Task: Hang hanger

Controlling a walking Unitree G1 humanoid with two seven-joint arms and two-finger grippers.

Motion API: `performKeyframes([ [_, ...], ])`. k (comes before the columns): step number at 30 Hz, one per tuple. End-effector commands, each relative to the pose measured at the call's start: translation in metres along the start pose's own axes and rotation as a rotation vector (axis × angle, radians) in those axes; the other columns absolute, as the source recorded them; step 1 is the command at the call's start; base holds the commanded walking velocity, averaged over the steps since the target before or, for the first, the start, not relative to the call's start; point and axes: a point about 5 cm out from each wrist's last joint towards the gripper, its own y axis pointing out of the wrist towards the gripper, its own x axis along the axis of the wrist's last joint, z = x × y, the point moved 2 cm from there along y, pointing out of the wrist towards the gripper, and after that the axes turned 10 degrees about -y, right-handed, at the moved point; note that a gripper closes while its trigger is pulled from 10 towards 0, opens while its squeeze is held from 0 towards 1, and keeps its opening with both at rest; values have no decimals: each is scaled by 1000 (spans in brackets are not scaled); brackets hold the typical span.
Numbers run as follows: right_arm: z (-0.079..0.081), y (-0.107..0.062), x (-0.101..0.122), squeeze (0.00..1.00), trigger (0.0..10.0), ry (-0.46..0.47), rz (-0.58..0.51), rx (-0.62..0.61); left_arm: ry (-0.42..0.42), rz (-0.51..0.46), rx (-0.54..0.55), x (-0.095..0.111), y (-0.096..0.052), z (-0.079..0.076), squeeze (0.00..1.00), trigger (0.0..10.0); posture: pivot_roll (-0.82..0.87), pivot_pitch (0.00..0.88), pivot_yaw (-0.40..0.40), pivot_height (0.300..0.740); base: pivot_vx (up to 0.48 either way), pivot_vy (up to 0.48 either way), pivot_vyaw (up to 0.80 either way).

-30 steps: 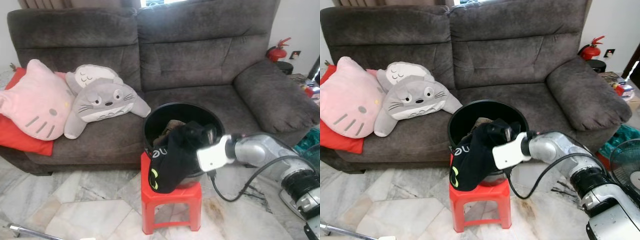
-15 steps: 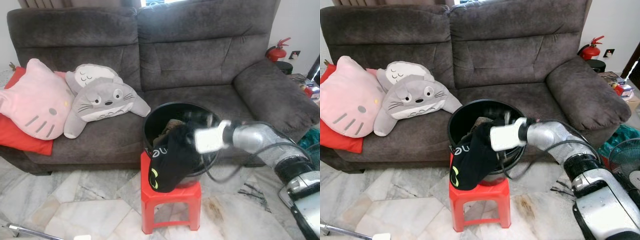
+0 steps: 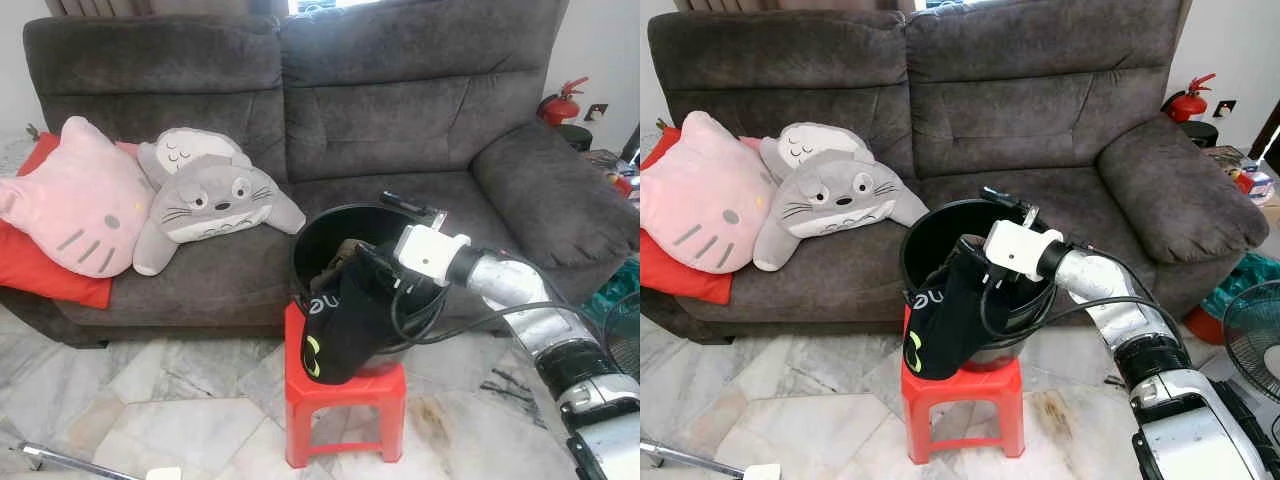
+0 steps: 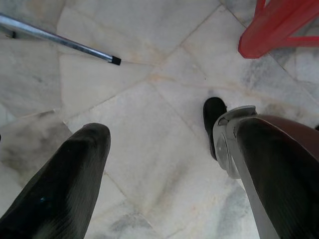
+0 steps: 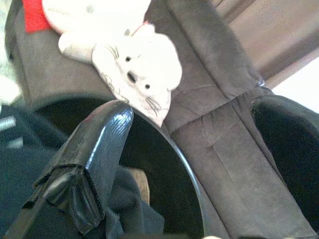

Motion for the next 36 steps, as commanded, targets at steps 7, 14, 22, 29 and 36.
performKeyframes([
  [7,-5,6,9,0,10000,74,-19,-67,-5,26,18,-9,-3,13,0,10000,-225,0,85,740,0,0,0],
  [14,-9,10,17,0,10000,153,-18,-138,-7,33,15,-9,-3,10,0,10000,-227,0,82,740,0,0,0],
  [22,-11,11,17,0,10000,148,-2,-128,-11,34,16,-9,-2,9,0,10000,-228,0,78,740,0,0,0],
  [29,-11,14,19,0,10000,152,3,-133,-8,33,12,-7,-2,9,0,10000,-227,0,80,740,245,0,0],
  [36,-12,14,17,0,10000,160,17,-141,-6,32,13,-7,-2,9,0,10000,-227,0,82,740,250,0,0],
])
